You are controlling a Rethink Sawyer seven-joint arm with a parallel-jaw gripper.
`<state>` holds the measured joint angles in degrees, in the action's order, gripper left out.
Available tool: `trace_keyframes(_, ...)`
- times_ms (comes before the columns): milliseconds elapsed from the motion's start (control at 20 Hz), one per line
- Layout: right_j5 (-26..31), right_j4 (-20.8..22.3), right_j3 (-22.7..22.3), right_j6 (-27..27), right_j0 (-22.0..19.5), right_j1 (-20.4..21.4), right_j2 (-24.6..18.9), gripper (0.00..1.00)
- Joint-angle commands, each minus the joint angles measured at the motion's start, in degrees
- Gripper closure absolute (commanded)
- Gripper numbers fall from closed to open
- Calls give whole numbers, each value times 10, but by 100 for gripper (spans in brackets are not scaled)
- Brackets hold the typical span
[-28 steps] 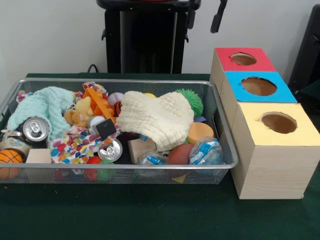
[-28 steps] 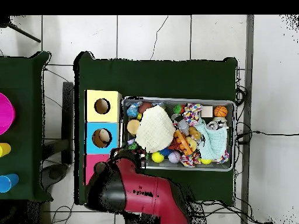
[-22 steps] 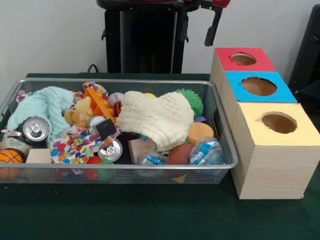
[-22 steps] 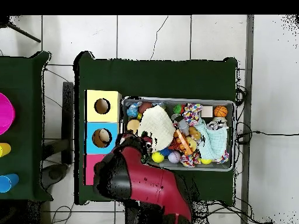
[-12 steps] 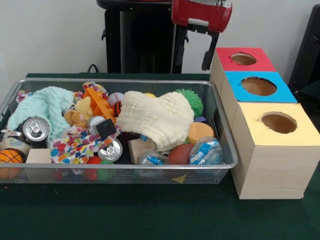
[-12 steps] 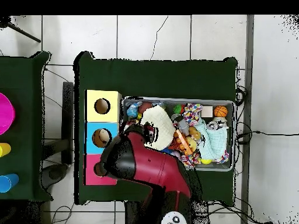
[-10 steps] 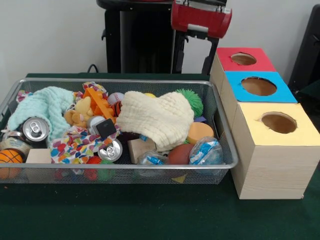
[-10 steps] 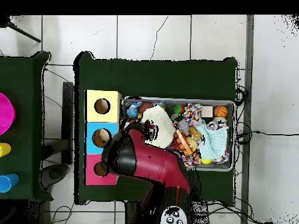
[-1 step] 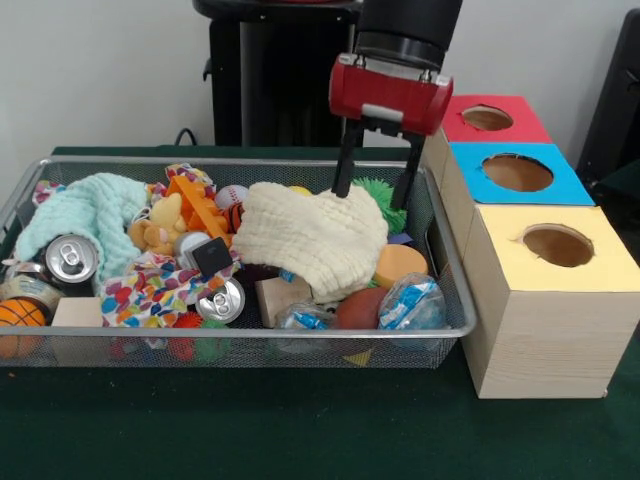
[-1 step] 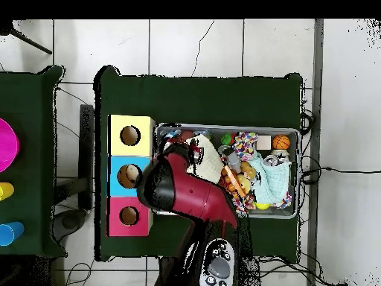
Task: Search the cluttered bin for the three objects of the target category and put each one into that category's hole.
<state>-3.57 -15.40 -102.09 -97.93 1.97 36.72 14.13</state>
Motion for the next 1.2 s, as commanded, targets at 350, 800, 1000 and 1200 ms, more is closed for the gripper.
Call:
trace_keyframes(350, -130, -58, 34, -175, -37, -104, -84, 0)
trace_keyframes(800, -82, -123, 30, -155, 4, -89, -82, 0)
trace_keyframes(1000, -5, -192, 48, -118, 75, -100, 1, 0)
trace_keyframes(1200, 53, -211, 71, -91, 108, -111, 66, 0)
